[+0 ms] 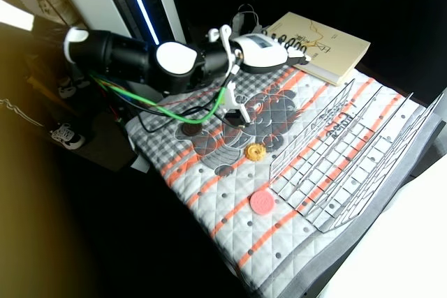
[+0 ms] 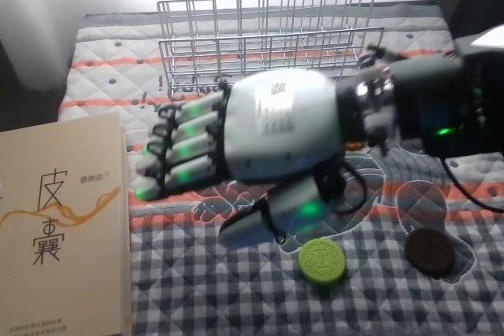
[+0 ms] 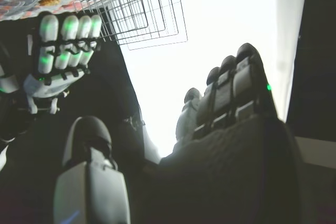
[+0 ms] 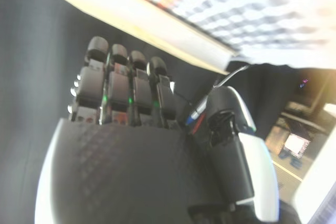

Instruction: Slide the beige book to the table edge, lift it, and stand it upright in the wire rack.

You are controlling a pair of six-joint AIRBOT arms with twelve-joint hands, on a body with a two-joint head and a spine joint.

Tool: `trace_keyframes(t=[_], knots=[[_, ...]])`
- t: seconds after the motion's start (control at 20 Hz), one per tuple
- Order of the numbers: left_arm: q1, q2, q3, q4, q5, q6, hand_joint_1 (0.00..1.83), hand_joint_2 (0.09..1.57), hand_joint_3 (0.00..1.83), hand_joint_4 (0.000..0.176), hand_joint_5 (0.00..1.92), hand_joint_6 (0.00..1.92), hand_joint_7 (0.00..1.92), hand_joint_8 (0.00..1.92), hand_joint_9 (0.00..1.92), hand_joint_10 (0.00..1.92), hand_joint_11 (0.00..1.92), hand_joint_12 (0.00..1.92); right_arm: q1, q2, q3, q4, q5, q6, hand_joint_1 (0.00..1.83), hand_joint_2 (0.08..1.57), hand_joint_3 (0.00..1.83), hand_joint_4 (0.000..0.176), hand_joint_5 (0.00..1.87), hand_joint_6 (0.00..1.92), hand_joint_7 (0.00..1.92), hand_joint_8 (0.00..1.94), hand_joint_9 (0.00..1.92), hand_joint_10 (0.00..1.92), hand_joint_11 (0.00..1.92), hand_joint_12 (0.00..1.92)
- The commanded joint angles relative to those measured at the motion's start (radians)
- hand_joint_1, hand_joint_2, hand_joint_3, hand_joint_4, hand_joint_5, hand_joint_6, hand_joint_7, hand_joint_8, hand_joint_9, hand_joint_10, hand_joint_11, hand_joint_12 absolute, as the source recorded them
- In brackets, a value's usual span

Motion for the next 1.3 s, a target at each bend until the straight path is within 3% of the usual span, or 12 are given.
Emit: trace_keyframes(t=[0.0, 0.25, 0.3, 0.45, 0.5, 0.55, 0.6, 0.7, 0.8, 0.95, 1.1, 1.25], knots=[[-0.006, -0.009, 0.002, -0.019, -0.120, -0.011, 0.41, 0.94, 0.00, 0.176, 0.01, 0.00, 0.00, 0.00, 0.00, 0.00, 0.00, 0.00, 0.016, 0.008, -0.010, 0.080, 0.065, 0.004, 0.00, 1.37, 0.00, 0.000, 0.17, 0.00, 0.14, 0.00, 0.14, 0.00, 0.08, 0.12], [-0.005, -0.045, 0.003, -0.050, -0.168, -0.045, 0.49, 0.91, 0.00, 0.173, 0.07, 0.02, 0.00, 0.00, 0.00, 0.00, 0.00, 0.00, 0.000, 0.127, -0.052, 0.256, 0.116, -0.005, 0.00, 1.40, 0.00, 0.000, 0.13, 0.00, 0.11, 0.00, 0.10, 0.00, 0.07, 0.12], [-0.004, -0.055, 0.006, -0.059, -0.178, -0.060, 0.49, 0.92, 0.00, 0.158, 0.07, 0.01, 0.00, 0.00, 0.00, 0.00, 0.00, 0.00, -0.020, 0.150, -0.063, 0.325, 0.130, -0.048, 0.00, 1.40, 0.00, 0.000, 0.11, 0.00, 0.10, 0.00, 0.08, 0.00, 0.07, 0.13], [0.009, -0.102, 0.026, -0.112, -0.231, -0.148, 0.53, 0.92, 0.00, 0.165, 0.07, 0.01, 0.00, 0.00, 0.00, 0.00, 0.00, 0.00, -0.075, 0.207, -0.109, 0.532, 0.197, -0.196, 0.00, 1.41, 0.01, 0.000, 0.13, 0.01, 0.12, 0.01, 0.09, 0.01, 0.06, 0.13], [0.022, -0.128, 0.035, -0.143, -0.255, -0.198, 0.52, 0.94, 0.01, 0.132, 0.07, 0.00, 0.00, 0.00, 0.00, 0.00, 0.00, 0.00, -0.092, 0.218, -0.116, 0.582, 0.231, -0.208, 0.00, 1.43, 0.00, 0.000, 0.13, 0.01, 0.12, 0.01, 0.09, 0.01, 0.01, 0.20], [0.024, -0.141, 0.045, -0.157, -0.255, -0.224, 0.52, 0.94, 0.01, 0.132, 0.07, 0.00, 0.00, 0.00, 0.00, 0.00, 0.00, 0.00, -0.103, 0.225, -0.118, 0.606, 0.252, -0.211, 0.00, 1.43, 0.00, 0.000, 0.13, 0.01, 0.12, 0.01, 0.09, 0.01, 0.01, 0.20], [0.026, -0.155, 0.056, -0.164, -0.255, -0.247, 0.53, 0.94, 0.00, 0.101, 0.10, 0.02, 0.00, 0.00, 0.00, 0.00, 0.00, 0.00, -0.117, 0.233, -0.120, 0.633, 0.270, -0.218, 0.00, 1.44, 0.00, 0.000, 0.16, 0.00, 0.14, 0.00, 0.10, 0.00, 0.00, 0.25], [0.035, -0.175, 0.078, -0.189, -0.242, -0.298, 0.53, 0.95, 0.01, 0.083, 0.13, 0.02, 0.00, 0.00, 0.00, 0.00, 0.00, 0.00, -0.138, 0.272, -0.142, 0.705, 0.299, -0.286, 0.00, 1.43, 0.00, 0.000, 0.15, 0.00, 0.12, 0.00, 0.09, 0.00, 0.00, 0.18], [0.050, -0.180, 0.095, -0.215, -0.222, -0.331, 0.51, 0.94, 0.00, 0.109, 0.13, 0.02, 0.00, 0.00, 0.00, 0.00, 0.00, 0.00, -0.138, 0.324, -0.171, 0.751, 0.315, -0.352, 0.00, 1.43, 0.00, 0.000, 0.17, 0.00, 0.12, 0.00, 0.11, 0.00, 0.00, 0.33], [0.076, -0.205, 0.140, -0.245, -0.177, -0.430, 0.51, 0.94, 0.00, 0.118, 0.14, 0.01, 0.00, 0.00, 0.00, 0.00, 0.00, 0.00, -0.176, 0.411, -0.213, 0.893, 0.399, -0.475, 0.00, 1.41, 0.00, 0.000, 0.26, 0.01, 0.22, 0.01, 0.22, 0.01, 0.00, 0.69], [0.077, -0.244, 0.194, -0.262, -0.112, -0.513, 0.44, 0.92, 0.00, 0.174, 0.12, 0.00, 0.00, 0.00, 0.00, 0.00, 0.00, 0.00, -0.212, 0.463, -0.238, 0.998, 0.467, -0.564, 0.00, 1.39, 0.00, 0.000, 0.22, 0.00, 0.21, 0.00, 0.19, 0.00, 0.00, 0.47], [0.077, -0.270, 0.233, -0.273, -0.060, -0.560, 0.44, 0.93, 0.00, 0.161, 0.14, 0.01, 0.00, 0.00, 0.00, 0.00, 0.06, 0.03, -0.224, 0.464, -0.237, 1.023, 0.479, -0.575, 0.16, 1.36, 0.00, 0.000, 0.22, 0.00, 0.24, 0.00, 0.24, 0.00, 0.00, 0.78]])
